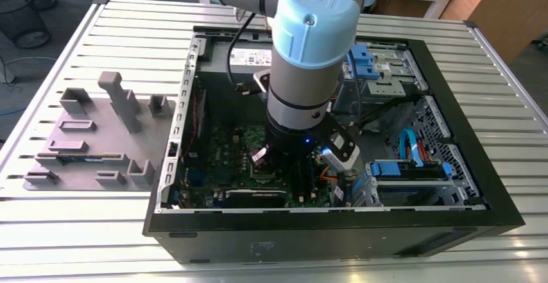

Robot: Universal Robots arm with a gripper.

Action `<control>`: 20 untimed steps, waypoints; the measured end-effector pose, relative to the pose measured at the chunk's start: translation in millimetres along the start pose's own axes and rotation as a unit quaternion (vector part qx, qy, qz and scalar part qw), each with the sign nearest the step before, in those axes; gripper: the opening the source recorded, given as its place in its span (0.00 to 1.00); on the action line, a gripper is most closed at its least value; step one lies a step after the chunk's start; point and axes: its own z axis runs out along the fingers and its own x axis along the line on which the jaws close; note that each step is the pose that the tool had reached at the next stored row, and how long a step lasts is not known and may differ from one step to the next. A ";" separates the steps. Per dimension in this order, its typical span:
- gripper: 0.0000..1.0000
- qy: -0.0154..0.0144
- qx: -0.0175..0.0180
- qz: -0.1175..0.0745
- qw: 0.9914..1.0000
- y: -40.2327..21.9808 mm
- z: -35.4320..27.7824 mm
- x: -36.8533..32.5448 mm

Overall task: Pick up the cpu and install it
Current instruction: 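Install the first cpu locking lever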

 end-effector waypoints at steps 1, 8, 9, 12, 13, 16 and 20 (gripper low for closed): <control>0.11 0.000 0.000 0.000 1.000 -0.1 0.2 0.0; 0.11 0.000 0.000 0.000 1.000 -0.3 0.6 -0.3; 0.11 0.000 0.000 0.000 1.000 -0.3 0.6 -0.4; 0.11 0.000 0.000 0.000 1.000 -0.3 0.7 -0.4; 0.11 0.000 0.000 0.000 1.000 -0.3 0.7 -0.4; 0.11 0.000 0.000 0.000 1.000 -0.8 0.9 -1.4; 0.11 0.000 0.000 0.000 1.000 -1.5 1.0 -1.1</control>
